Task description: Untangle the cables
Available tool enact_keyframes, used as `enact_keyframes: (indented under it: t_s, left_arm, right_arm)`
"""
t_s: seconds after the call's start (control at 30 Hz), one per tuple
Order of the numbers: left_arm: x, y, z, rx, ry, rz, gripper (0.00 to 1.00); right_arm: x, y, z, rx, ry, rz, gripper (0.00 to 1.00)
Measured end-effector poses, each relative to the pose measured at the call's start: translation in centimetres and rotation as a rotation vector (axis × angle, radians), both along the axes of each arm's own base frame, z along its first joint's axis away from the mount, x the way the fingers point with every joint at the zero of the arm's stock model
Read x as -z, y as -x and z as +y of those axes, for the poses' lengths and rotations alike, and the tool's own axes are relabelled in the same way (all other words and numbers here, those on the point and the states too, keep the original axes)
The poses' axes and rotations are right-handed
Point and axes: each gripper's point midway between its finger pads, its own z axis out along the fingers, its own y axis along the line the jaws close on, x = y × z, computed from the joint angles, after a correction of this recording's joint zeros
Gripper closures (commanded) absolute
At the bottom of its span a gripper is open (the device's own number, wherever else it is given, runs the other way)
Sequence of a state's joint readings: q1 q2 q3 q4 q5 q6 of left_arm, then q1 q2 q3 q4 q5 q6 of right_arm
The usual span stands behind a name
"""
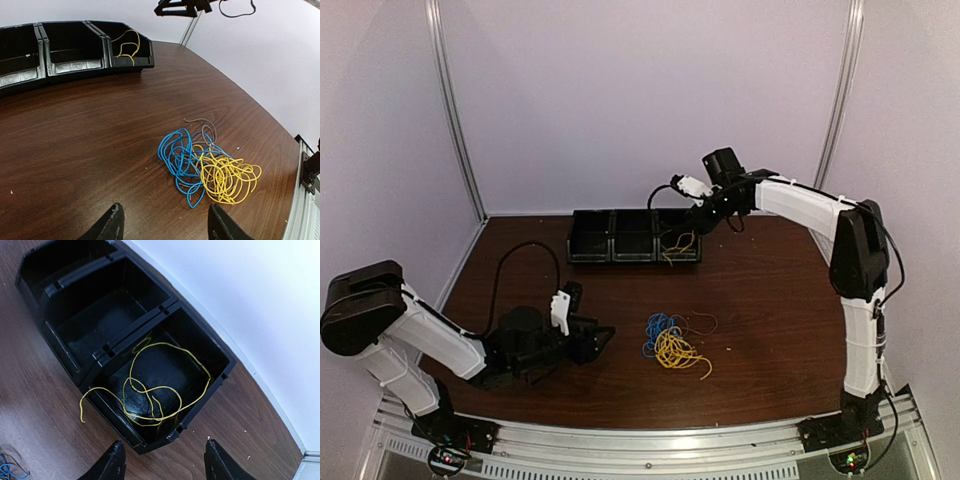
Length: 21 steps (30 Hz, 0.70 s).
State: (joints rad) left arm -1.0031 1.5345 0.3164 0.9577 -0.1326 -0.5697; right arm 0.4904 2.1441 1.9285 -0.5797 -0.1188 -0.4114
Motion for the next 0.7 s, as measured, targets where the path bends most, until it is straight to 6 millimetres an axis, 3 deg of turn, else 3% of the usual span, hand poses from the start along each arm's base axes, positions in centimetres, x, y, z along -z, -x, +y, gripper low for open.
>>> enact_keyframes:
  t_s: [0.1,0.2,0.3,0.5,0.7]
  left_arm:
    - [-0.1,-0.2,-0.7,0.011,0.002,0.000,0.42]
    - [-0.4,-0.4,-1.3,0.022,0.010,-0.006,0.42]
    - [-0.8,-0.5,-1.6,0.027,0.019,-0.012,0.42]
    - [-0.8,-0.4,-1.6,0.033,0.020,-0.011,0.42]
    - [-0.9,-0.4,-1.6,0.032,0.023,-0.012,0.42]
  right_arm:
    - [-3.1,0.6,0.0,-0.023,-0.042,-0.037,0.49]
    - [-3.2,1.4,0.5,-0.077,-0.060,-0.022,0.54]
    - [-0.8,3.0,1.0,-0.144,-0.048,0.060,0.57]
    - [4.9,5.3,2.6,-0.220,-0.022,0.219,0.53]
    - [7.7,5.9,3.7,-0.240,-0.023,0.277,0.52]
